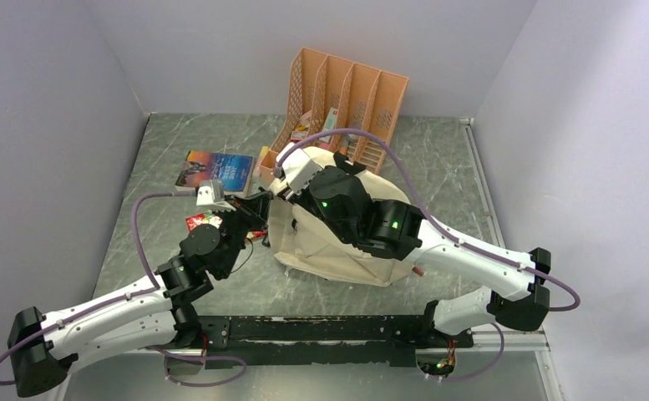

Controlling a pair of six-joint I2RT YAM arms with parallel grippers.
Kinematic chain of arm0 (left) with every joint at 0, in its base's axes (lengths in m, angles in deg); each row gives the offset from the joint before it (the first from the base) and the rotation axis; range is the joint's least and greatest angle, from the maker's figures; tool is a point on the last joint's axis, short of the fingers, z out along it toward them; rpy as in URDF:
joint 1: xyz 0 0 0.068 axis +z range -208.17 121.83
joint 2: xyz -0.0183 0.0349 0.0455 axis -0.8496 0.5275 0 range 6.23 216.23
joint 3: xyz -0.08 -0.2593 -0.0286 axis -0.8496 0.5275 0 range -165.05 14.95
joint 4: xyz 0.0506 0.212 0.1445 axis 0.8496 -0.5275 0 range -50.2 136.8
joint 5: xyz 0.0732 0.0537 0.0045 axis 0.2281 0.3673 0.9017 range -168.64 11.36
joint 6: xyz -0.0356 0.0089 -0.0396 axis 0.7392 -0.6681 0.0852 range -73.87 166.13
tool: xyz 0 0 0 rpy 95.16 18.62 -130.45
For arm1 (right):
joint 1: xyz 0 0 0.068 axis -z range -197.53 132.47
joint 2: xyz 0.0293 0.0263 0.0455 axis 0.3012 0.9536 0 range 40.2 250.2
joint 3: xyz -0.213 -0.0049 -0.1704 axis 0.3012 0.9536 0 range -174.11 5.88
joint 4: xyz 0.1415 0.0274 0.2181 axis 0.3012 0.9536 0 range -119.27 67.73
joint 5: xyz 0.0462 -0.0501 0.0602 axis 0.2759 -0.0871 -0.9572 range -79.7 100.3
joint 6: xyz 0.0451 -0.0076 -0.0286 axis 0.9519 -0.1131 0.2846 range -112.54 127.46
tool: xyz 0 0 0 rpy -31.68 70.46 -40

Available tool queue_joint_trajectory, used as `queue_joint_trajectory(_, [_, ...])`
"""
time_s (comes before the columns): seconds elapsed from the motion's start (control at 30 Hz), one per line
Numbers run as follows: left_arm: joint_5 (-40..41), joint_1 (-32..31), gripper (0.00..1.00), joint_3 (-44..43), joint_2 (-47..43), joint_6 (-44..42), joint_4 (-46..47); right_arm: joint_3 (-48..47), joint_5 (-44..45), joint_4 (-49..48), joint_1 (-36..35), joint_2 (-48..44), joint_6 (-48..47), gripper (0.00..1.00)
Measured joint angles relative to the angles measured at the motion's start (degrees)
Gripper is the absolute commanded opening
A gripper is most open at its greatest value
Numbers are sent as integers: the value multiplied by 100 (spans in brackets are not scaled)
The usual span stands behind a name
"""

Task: Pack the student bag
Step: Unzip the student bag at the center of the board.

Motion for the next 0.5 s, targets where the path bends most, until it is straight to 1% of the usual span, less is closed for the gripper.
queue_joint_trajectory(0.37, [79,2,5,240,131,111,249,0,153,-13,20,-13,393,0])
queue_joint_trajectory(0.5, [219,2,5,326,317,90,299,0,-22,11,57,-35,535,0])
